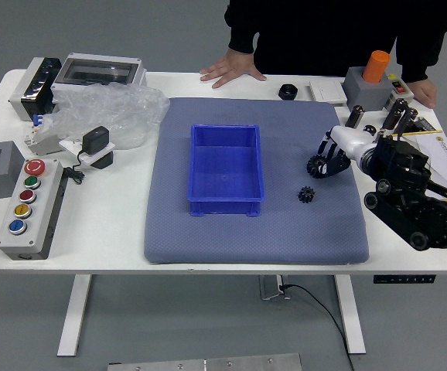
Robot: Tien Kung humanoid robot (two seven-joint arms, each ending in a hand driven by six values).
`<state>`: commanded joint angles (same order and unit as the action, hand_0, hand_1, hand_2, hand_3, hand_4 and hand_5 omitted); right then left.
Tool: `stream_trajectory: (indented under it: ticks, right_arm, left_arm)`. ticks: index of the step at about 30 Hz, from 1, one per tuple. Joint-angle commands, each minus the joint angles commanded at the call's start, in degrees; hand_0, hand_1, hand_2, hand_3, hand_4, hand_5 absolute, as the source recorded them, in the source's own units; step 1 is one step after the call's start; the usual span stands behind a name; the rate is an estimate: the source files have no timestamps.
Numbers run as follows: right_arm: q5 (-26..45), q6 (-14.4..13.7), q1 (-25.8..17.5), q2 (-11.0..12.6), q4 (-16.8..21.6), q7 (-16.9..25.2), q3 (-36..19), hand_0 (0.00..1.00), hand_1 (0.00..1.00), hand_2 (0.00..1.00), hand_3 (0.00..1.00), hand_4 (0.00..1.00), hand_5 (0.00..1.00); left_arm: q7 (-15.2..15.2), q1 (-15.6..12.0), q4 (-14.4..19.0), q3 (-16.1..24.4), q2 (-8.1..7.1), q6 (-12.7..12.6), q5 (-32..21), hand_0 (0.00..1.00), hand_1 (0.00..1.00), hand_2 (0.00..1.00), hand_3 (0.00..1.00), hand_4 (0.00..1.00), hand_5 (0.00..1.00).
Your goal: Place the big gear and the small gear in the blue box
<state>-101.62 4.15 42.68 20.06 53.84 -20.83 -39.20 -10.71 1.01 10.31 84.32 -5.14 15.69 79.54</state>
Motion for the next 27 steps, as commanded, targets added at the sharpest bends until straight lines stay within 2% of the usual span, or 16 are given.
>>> stream_trajectory:
  ticks: [10,25,26,27]
  right_arm:
    - [0.4,1.4,0.1,-0.5,-0.9,-0.6,0.1,0.651,0.621,0.722,0.713,0.799,0.394]
    - [0.7,1.0,0.2,-2.3,-4.6,-0.2,0.8,0.665,0.626,0.725,0.721,0.806,0.402]
    - [0.7,0.9,0.3,-2.4,-4.7,-0.1,0.7,0.667,0.625,0.730,0.768,0.815,0.398]
    - [0.7,0.9,0.3,-2.4,-4.7,-0.1,0.6,0.667,0.625,0.730,0.768,0.815,0.398]
  left_arm:
    - [0.0,0.0,0.0,0.1,-0.01,0.0,0.3,0.843,0.806,0.818,0.851,0.729,0.275]
    - [-0.1,0.0,0.0,0.0,0.03,0.1,0.4,0.843,0.807,0.818,0.851,0.726,0.274]
    - [-0.1,0.0,0.0,0.0,0.03,0.1,0.4,0.843,0.807,0.819,0.851,0.725,0.275]
    - [0.0,0.0,0.0,0.0,0.03,0.1,0.4,0.843,0.807,0.819,0.851,0.725,0.275]
